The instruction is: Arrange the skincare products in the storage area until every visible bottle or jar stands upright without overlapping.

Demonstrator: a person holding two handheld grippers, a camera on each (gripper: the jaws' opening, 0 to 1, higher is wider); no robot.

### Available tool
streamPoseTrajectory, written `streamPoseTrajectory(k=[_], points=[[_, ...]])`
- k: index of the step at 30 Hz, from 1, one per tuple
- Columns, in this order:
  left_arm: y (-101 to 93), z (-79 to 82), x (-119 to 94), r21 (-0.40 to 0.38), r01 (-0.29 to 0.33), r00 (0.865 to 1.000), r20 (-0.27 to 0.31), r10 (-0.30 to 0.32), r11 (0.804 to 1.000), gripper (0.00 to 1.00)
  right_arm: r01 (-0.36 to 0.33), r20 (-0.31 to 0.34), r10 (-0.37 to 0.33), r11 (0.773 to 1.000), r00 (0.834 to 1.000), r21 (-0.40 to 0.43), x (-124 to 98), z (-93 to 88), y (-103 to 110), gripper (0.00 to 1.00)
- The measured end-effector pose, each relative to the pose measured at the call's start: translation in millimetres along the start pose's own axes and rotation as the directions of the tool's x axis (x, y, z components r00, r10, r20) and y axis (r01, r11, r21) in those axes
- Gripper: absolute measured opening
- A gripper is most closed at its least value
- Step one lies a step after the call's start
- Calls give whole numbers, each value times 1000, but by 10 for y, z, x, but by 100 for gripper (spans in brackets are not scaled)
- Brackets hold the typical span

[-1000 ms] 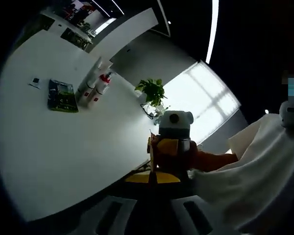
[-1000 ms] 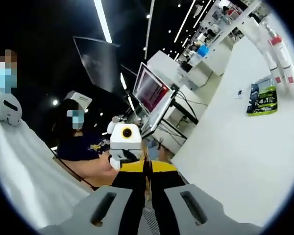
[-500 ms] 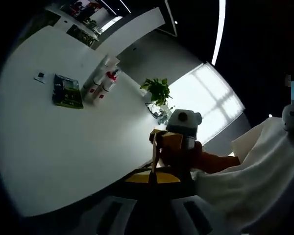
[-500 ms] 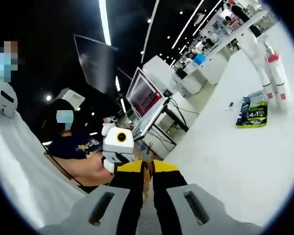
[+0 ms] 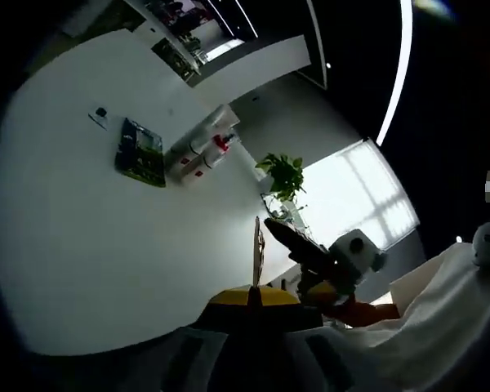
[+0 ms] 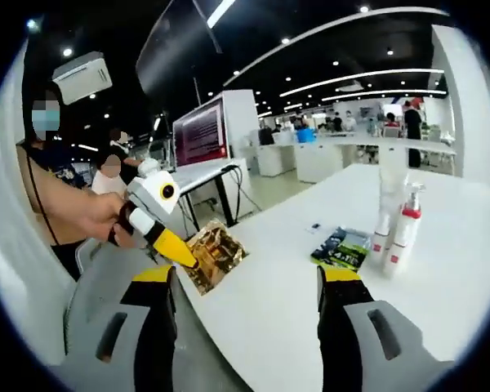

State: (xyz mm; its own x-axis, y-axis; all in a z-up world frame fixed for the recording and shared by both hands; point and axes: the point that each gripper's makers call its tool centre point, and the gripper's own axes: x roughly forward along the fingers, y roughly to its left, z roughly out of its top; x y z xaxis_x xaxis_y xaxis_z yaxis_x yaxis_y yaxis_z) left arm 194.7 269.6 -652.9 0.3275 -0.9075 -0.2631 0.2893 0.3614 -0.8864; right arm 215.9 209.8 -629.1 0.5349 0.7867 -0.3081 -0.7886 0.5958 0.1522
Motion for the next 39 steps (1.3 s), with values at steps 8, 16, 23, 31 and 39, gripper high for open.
streamPoseTrajectory(k=[8, 16, 23, 31, 39], points=[[186, 420, -28, -41, -67, 997, 22, 68, 997, 1, 70, -6, -72, 988, 997, -135, 44, -72, -87, 67], [446, 866, -26, -134, -110, 991, 66, 120, 985, 1, 82, -32, -95, 953, 995, -291, 51, -146, -41, 63], [721, 1005, 21, -157, -175, 982, 40, 184, 972, 1, 104, -65, -130, 949, 989, -299, 39, -216, -146, 60], [897, 1269, 49, -202, -178, 980, 50, 192, 963, 1, 90, -89, -126, 940, 988, -330, 55, -265, -125, 56], [1151, 1506, 120, -200, -226, 972, 12, 234, 953, 1, 125, -86, -156, 948, 984, -291, 25, -265, -230, 56]])
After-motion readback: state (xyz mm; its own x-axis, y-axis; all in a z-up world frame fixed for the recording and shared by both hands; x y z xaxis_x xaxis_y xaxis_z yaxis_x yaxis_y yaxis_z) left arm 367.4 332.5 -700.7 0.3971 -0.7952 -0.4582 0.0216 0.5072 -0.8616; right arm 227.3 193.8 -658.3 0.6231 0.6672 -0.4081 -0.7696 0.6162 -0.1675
